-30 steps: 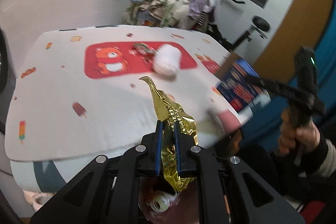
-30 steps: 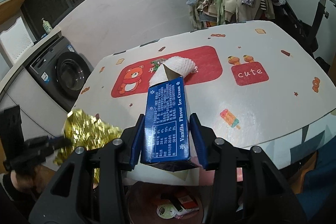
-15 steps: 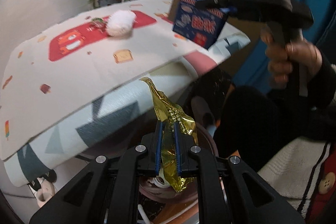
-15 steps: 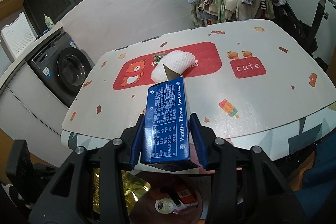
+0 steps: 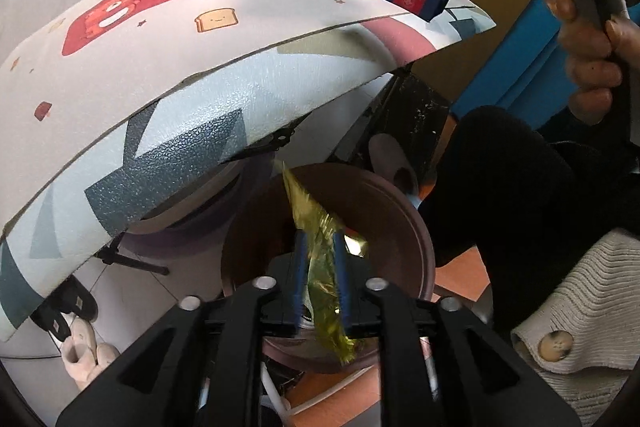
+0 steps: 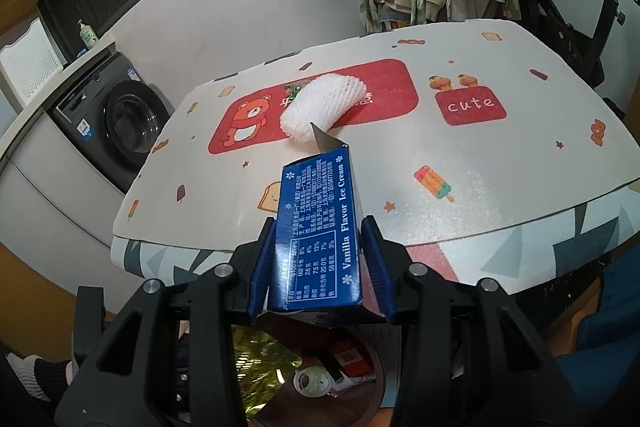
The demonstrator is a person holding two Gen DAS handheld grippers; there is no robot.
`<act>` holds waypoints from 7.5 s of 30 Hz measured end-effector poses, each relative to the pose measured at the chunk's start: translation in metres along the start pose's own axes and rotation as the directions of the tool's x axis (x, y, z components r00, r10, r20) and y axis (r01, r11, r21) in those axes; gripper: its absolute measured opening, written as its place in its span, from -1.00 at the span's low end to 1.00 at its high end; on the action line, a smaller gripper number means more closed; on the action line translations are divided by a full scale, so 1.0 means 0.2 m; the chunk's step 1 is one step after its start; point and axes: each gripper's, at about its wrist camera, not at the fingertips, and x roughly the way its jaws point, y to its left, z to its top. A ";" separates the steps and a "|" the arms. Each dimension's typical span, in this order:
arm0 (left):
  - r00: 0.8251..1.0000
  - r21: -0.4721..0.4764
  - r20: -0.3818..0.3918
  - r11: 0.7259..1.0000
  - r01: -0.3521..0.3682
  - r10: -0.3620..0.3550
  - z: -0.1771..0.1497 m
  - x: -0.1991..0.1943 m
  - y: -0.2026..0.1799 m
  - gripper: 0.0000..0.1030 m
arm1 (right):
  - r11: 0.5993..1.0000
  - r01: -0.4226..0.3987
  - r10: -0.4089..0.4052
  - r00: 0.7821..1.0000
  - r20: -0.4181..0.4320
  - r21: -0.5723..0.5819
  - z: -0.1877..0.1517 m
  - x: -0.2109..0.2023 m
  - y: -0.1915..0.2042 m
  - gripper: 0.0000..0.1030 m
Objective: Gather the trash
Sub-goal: 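Lower the gold wrapper into the bin and open the left tool, then lower the blue box into the bin and open the right tool, then grasp the white foam mesh net on the table with the right tool, then grasp the green snack wrapper with the left tool while the right tool holds the foam net, then carry the green wrapper and foam net over the bin with both tools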
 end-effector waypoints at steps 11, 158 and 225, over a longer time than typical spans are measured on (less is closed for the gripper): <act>0.960 -0.207 0.250 0.976 -0.073 0.125 0.00 -0.35 0.11 0.78 | 0.997 -0.050 0.045 0.996 -0.081 -0.054 -0.12 0.06 0.08 -0.13; 0.973 -0.611 0.223 0.785 0.098 0.052 1.49 0.34 1.10 -0.77 | 0.985 0.081 -0.101 0.986 0.130 0.155 0.42 0.33 -0.63 -0.42; 0.955 -0.222 0.286 0.975 -0.016 0.081 -0.13 -0.37 -0.02 -0.77 | 0.983 -0.004 -0.006 0.999 -0.054 -0.185 -0.32 0.00 0.10 -0.42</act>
